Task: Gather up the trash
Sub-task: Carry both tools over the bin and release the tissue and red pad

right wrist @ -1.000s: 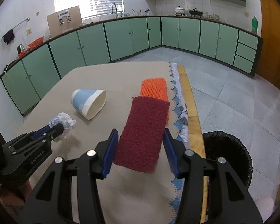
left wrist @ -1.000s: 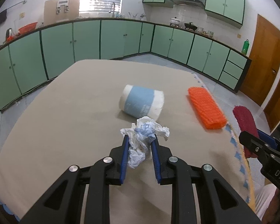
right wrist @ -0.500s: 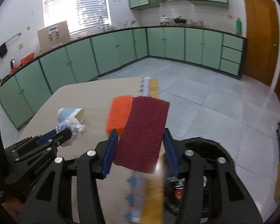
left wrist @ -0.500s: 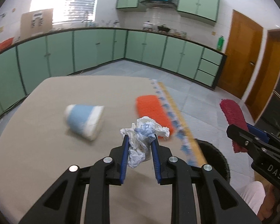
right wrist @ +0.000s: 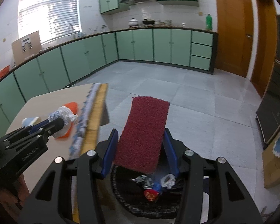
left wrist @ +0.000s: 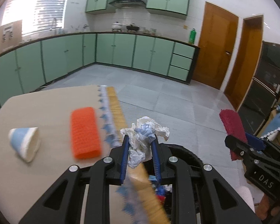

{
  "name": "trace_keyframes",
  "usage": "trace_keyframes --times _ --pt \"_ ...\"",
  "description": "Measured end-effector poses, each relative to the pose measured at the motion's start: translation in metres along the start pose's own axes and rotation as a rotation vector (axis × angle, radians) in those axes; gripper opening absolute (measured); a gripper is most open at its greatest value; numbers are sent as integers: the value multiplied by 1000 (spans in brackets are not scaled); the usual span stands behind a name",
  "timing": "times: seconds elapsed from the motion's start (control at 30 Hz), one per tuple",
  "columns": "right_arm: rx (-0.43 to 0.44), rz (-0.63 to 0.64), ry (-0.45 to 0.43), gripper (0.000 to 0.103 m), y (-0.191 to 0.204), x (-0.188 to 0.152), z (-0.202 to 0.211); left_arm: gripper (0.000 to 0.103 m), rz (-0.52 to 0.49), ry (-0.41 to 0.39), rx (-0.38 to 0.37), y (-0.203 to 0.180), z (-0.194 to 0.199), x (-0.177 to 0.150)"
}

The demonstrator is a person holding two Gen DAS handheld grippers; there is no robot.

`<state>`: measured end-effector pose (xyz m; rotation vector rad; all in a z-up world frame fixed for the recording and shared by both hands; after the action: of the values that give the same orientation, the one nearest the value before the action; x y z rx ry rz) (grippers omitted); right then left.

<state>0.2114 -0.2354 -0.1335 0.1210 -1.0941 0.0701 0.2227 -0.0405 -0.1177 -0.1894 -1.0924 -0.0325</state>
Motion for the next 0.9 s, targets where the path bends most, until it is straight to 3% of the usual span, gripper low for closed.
trace_keyframes --times 0.33,0.7,0.73,0.77,0.83,0.9 --pt "-71 -33 54 47 -58 -28 -32 23 -40 79 -95 -63 -58 -12" --pt "-84 -4 133 49 -81 -59 -77 24 -65 150 -117 -87 -109 -30" --pt "-84 1 141 51 -81 -60 -80 26 -66 166 -125 -89 -115 -32" --pt "-96 6 151 60 -84 -65 -84 31 -65 178 -126 -89 -118 -34" --pt "-124 13 156 69 -89 -70 -88 48 -54 197 -140 -91 -127 -36" --pt "-147 23 161 70 -96 -74 -90 60 -56 189 -141 -93 -128 -37"
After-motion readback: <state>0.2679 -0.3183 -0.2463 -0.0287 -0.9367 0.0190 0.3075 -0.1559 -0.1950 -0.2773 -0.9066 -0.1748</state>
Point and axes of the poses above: each gripper's, at about its wrist camera, not at the fingertips, and z roughly against the way its jaws point, y to its left, x to its top, the point moved 6 cm from there along -z, roughly the way its jaws point, and after that the axes turned 10 degrees about -y, right-handed, at the moved point
